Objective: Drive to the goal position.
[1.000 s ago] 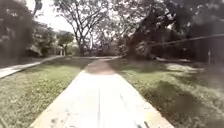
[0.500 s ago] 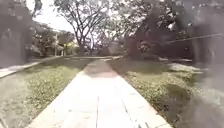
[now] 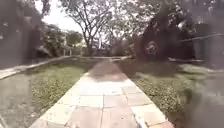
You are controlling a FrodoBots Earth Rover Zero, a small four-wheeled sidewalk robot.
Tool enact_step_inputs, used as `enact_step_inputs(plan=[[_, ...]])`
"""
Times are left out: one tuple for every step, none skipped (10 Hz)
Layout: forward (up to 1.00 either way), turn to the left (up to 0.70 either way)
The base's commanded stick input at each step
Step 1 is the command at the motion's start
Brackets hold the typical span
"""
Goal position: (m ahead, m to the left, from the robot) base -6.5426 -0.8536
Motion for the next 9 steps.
enact_step_inputs(plan=[[0.70, 0.00], [0.70, 0.00], [0.70, 0.00], [0.70, 0.00], [0.70, -0.02], [0.70, -0.21], [0.70, -0.32], [0.70, -0.35], [0.70, -0.35]])
